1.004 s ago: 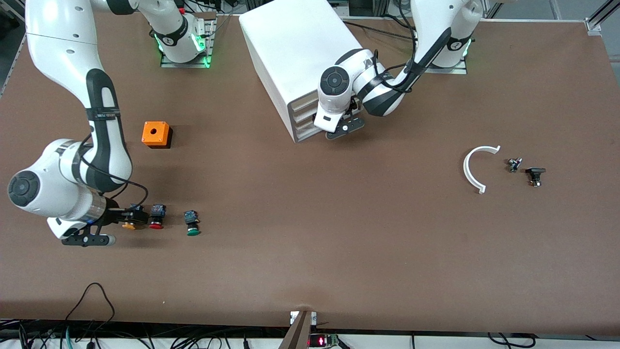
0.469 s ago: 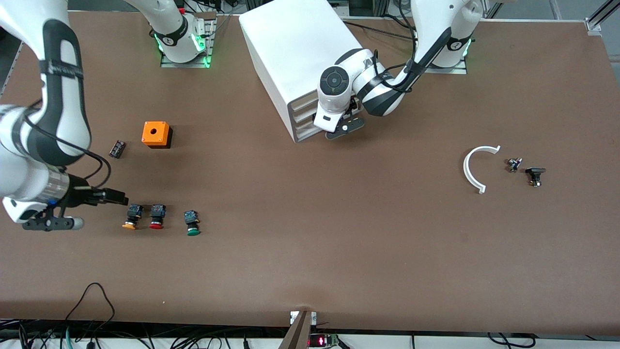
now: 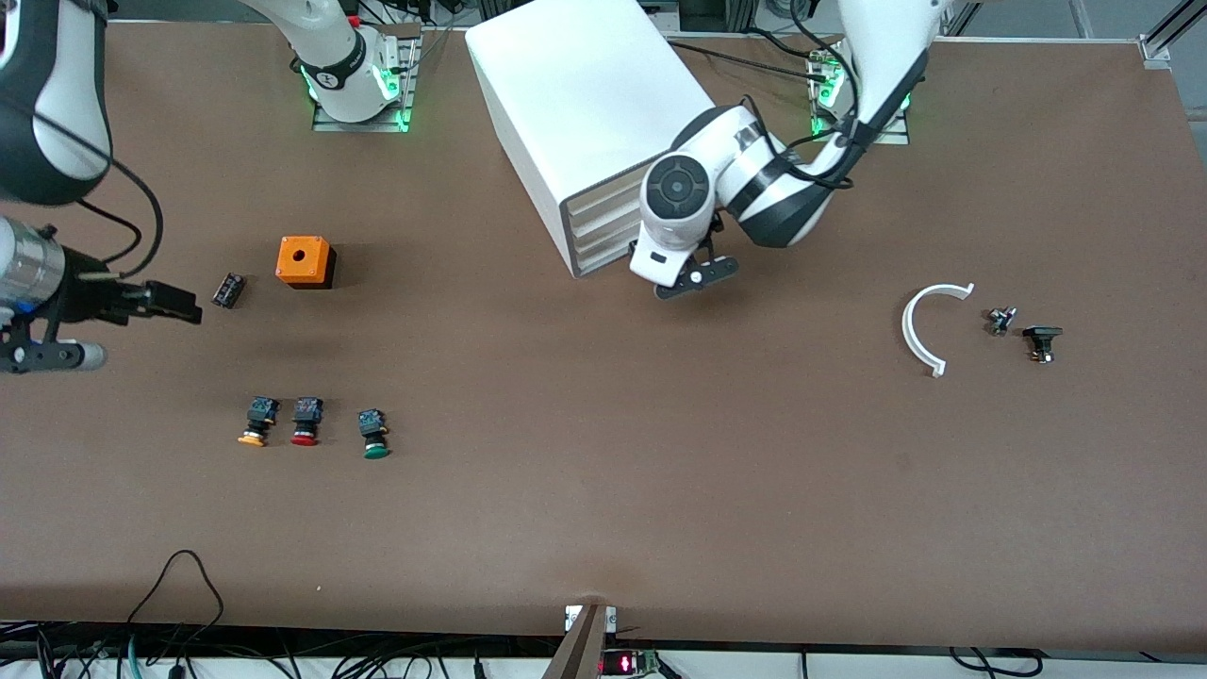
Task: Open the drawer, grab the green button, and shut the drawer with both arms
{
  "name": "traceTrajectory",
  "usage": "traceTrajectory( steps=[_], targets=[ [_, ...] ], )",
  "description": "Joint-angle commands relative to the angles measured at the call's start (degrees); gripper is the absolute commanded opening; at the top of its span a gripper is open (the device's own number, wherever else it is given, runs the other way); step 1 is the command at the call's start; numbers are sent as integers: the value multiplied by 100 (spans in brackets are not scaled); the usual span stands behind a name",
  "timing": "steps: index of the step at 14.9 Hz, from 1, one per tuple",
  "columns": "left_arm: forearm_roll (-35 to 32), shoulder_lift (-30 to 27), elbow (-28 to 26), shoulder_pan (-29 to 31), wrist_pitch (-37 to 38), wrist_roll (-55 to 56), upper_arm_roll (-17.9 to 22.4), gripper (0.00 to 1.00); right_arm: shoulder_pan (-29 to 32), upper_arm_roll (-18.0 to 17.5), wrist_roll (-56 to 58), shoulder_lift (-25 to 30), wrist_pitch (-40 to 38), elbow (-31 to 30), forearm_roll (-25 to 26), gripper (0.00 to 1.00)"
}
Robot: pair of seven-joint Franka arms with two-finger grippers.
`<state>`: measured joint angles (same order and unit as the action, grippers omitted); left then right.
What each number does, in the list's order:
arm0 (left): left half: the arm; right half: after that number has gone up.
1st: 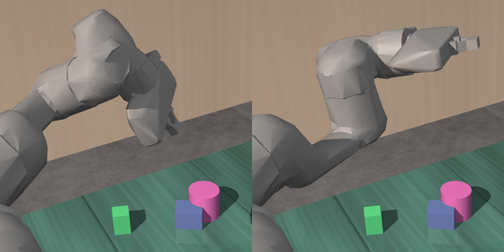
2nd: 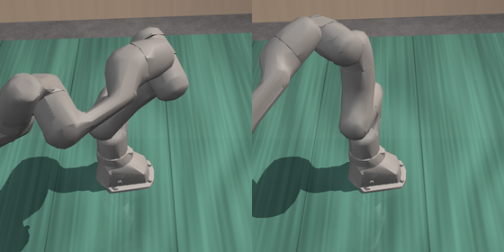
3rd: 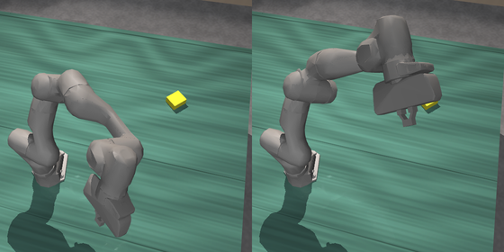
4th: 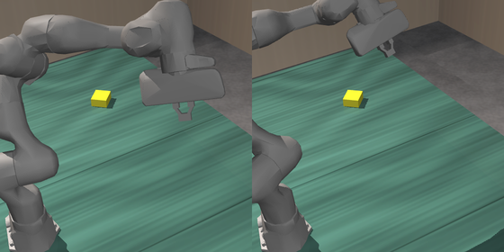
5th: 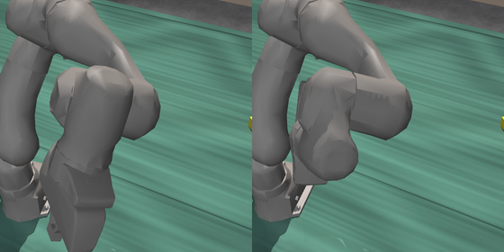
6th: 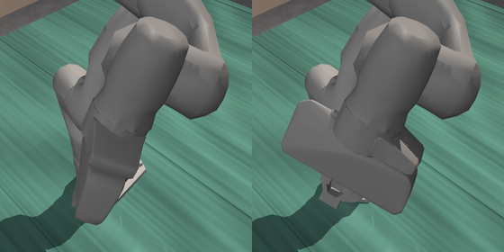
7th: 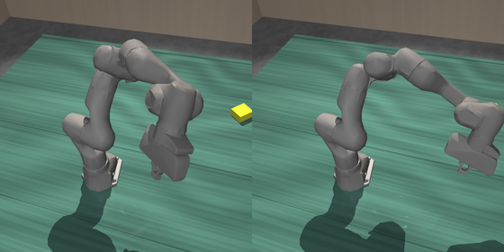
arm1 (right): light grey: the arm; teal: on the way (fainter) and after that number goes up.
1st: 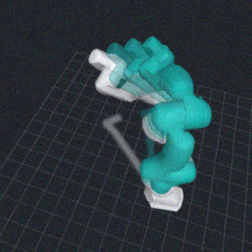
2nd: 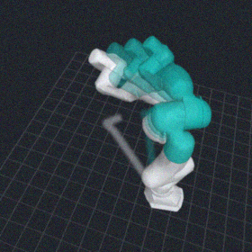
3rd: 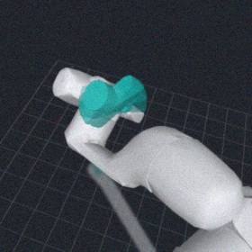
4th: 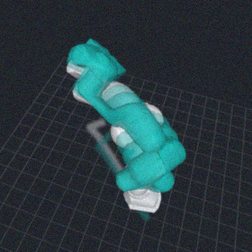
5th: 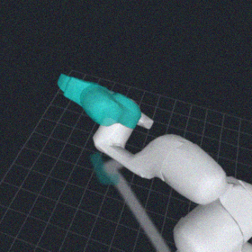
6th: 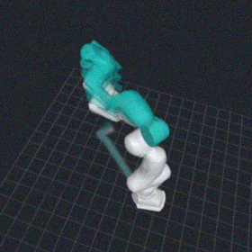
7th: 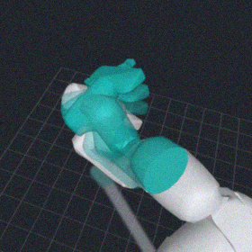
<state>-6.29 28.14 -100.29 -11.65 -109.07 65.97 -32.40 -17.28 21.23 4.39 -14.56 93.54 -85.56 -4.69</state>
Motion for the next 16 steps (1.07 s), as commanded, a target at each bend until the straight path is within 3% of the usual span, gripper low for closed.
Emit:
traceTrajectory(
  steps=[1,5,8,13,16],
  targets=[
    [40,-168,456,268,578,-706,-30,100,-144,-22,-395,497,-344,-163,328,100],
    [-397,-344,1115,663,1273,-1935,-21,100,-329,-48,-631,1024,-863,-163,513,100],
    [-829,-589,1292,874,1485,-2972,-3,100,-391,-127,-791,1358,-926,-294,513,100],
    [-795,-1214,1433,1867,1521,-4915,-74,100,-391,-373,-782,1649,-688,-559,741,100],
    [-646,-1696,1390,2062,1643,-5654,92,100,-417,-522,-913,1623,-609,-523,759,100]
  ],
)
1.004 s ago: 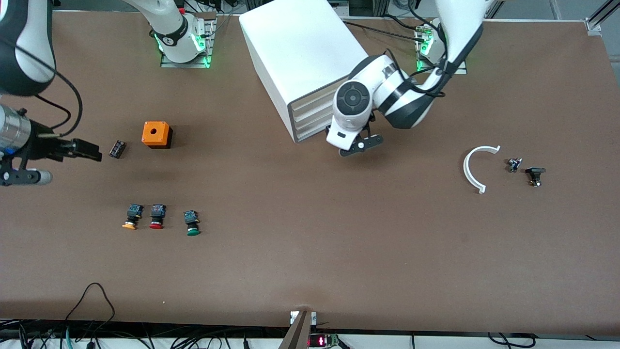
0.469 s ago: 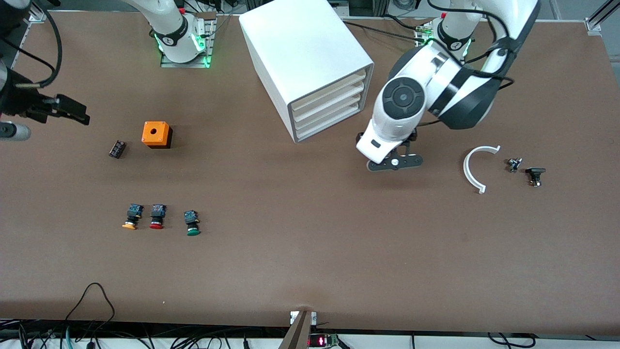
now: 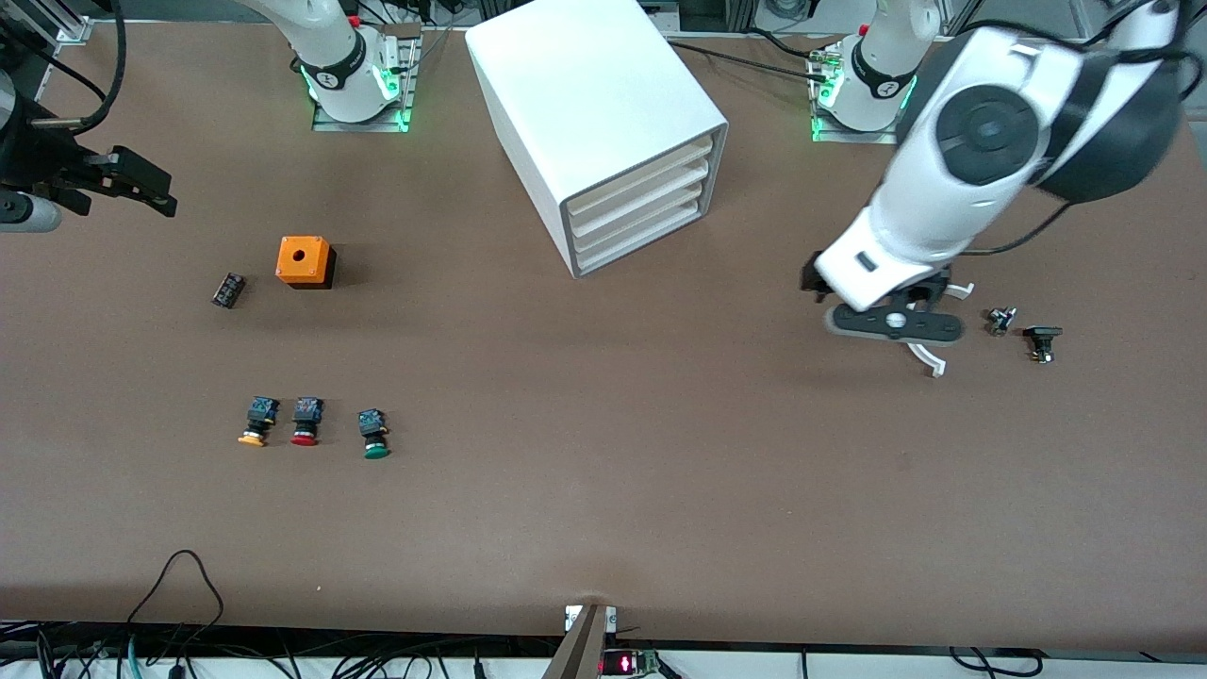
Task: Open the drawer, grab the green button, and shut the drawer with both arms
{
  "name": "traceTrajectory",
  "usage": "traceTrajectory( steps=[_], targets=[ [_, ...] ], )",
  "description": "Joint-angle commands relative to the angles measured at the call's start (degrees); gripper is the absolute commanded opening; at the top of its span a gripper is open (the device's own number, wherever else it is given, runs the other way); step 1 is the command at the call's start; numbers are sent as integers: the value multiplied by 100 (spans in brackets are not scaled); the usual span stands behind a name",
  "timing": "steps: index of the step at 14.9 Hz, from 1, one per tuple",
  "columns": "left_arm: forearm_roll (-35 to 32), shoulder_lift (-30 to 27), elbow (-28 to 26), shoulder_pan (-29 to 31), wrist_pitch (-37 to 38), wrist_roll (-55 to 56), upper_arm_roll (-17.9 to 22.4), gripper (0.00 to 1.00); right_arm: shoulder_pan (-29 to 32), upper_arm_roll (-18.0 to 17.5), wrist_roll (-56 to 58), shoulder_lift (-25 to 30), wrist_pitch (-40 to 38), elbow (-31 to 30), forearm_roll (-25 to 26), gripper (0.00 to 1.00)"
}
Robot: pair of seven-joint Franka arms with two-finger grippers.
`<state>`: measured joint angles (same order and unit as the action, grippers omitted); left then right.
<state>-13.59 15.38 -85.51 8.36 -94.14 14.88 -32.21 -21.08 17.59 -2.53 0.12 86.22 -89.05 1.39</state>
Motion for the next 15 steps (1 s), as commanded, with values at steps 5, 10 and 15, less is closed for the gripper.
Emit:
traceTrajectory(
  steps=[5,10,15],
  targets=[
    [1409,-1325,-745,-677,72,-2029,2250,100,-237,-133,-380,146,105,-78,204,100],
    [1649,-1942,-1511,-1117,-289,-2675,3282,100,2045,-2346,-345,129,114,-60,221,100],
    [1534,-1925,-1495,-1197,-315,-1505,3239,100,2073,-2330,-520,102,105,11,151,100]
  ],
)
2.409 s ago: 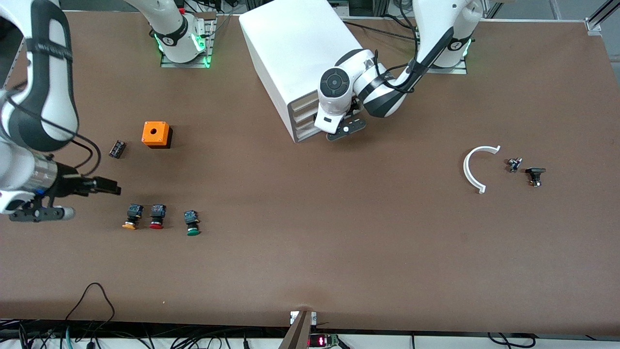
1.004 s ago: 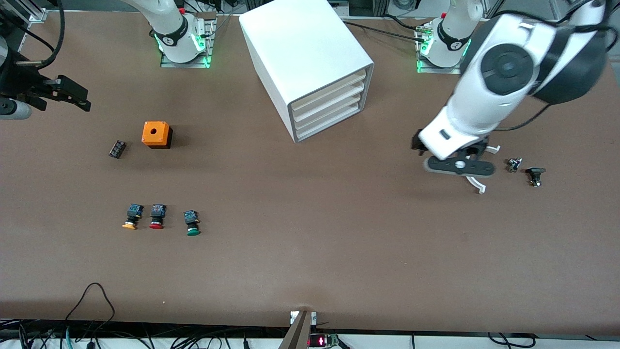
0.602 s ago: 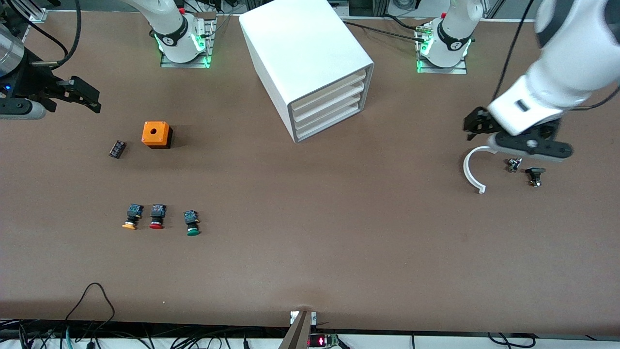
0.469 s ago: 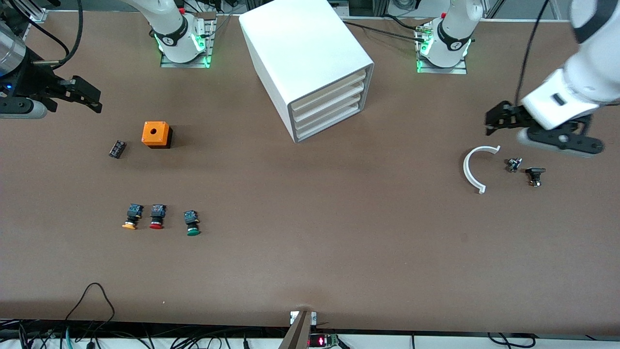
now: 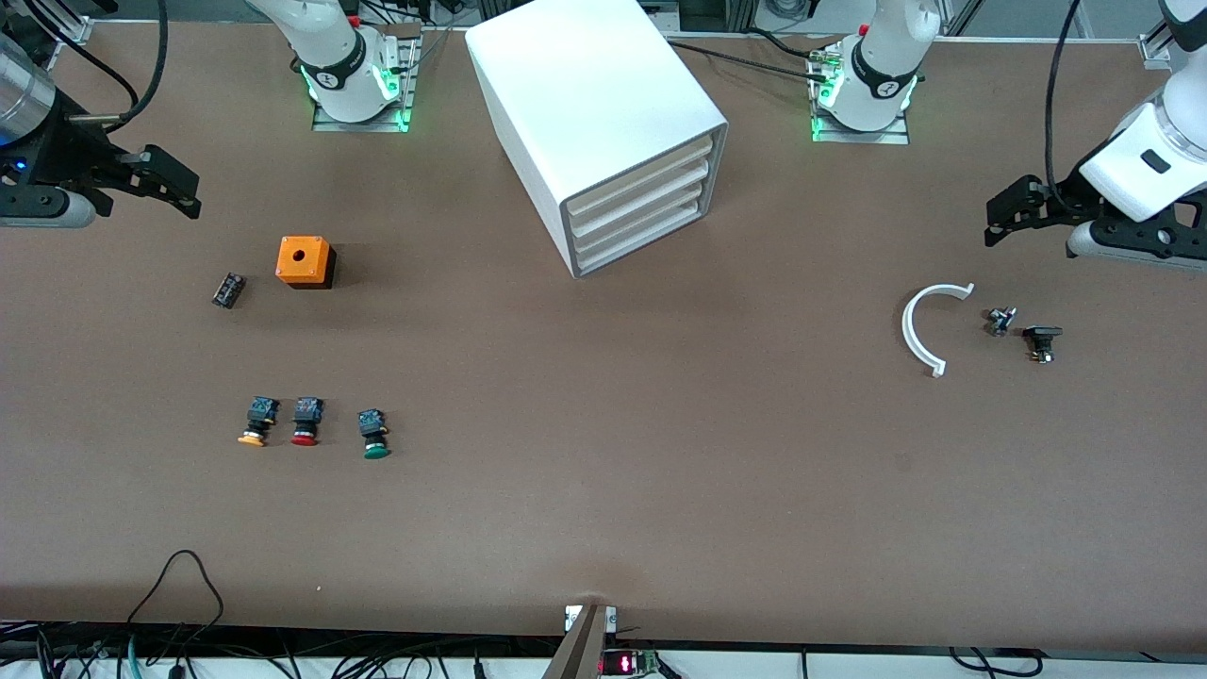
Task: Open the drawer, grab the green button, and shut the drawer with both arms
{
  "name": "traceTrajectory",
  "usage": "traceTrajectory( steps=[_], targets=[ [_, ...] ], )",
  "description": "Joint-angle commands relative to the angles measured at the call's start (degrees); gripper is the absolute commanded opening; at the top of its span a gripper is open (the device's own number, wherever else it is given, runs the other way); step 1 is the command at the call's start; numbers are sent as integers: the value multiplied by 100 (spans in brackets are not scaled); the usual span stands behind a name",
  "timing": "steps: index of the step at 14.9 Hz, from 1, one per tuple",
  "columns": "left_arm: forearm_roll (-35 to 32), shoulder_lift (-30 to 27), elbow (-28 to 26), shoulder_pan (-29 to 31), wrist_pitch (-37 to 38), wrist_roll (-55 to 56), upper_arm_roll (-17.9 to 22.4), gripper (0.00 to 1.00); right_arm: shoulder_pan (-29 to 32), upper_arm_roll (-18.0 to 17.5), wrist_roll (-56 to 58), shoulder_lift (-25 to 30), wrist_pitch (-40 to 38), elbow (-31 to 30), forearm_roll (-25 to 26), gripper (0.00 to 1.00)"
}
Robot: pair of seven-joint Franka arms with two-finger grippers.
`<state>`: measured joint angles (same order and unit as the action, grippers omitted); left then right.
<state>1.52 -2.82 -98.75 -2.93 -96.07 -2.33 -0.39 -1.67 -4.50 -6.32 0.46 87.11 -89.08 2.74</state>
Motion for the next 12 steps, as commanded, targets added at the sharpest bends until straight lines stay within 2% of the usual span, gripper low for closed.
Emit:
traceTrajectory(
  steps=[1,4,8,12],
  targets=[
    [15,-105,-162,-67,-96,259,48,100,141,-104,-107,51,42,65,-89,100],
    [-20,-44,-48,-49,62,276,21,100,150,141,-36,-28,34,224,-423,100],
    [-20,-52,-4,-58,98,215,12,100,115,151,-54,-63,43,250,-415,100],
    [-20,-52,-12,-49,98,224,12,100,114,142,-19,-160,-45,549,-398,100]
  ],
)
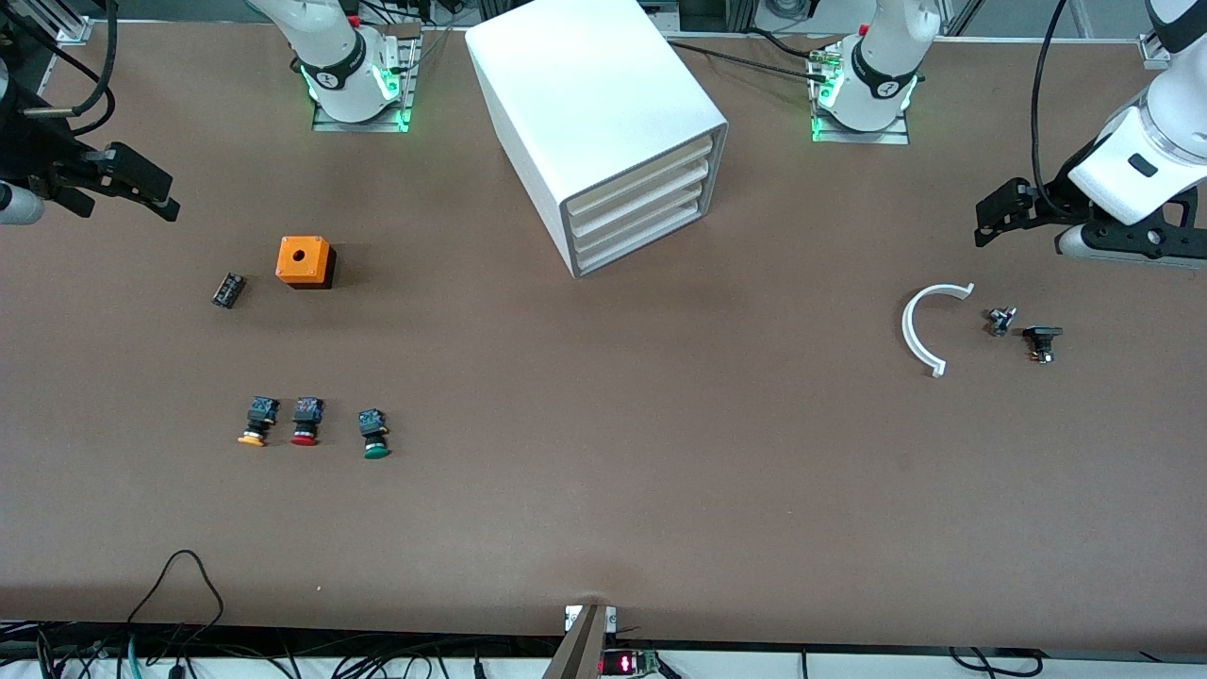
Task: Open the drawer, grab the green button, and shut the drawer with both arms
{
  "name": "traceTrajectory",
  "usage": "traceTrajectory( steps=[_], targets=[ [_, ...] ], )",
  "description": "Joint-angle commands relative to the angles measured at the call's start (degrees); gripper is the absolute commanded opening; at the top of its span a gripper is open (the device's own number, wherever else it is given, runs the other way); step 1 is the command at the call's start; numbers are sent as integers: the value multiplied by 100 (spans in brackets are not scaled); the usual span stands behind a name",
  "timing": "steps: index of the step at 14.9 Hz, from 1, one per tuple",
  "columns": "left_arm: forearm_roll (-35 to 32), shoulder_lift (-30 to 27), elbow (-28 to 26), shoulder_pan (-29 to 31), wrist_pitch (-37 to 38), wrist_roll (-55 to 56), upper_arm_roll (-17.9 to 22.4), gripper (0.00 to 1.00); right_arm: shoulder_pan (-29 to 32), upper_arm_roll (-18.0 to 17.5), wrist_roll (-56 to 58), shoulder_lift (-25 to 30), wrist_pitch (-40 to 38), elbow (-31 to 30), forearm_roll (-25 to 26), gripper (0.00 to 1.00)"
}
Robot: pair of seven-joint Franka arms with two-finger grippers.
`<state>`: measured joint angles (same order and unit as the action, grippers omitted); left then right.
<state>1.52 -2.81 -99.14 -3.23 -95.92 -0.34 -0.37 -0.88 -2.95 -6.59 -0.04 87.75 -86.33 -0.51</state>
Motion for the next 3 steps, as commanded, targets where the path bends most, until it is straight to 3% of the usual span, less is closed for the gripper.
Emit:
traceTrajectory(
  steps=[1,3],
  targets=[
    [-20,-53,26,-19,82,25,10,100,26,-22,-1,-111,-109,292,-63,100],
    [-20,-44,26,-19,91,25,10,100,17,-30,-18,-111,-100,301,-63,100]
  ],
)
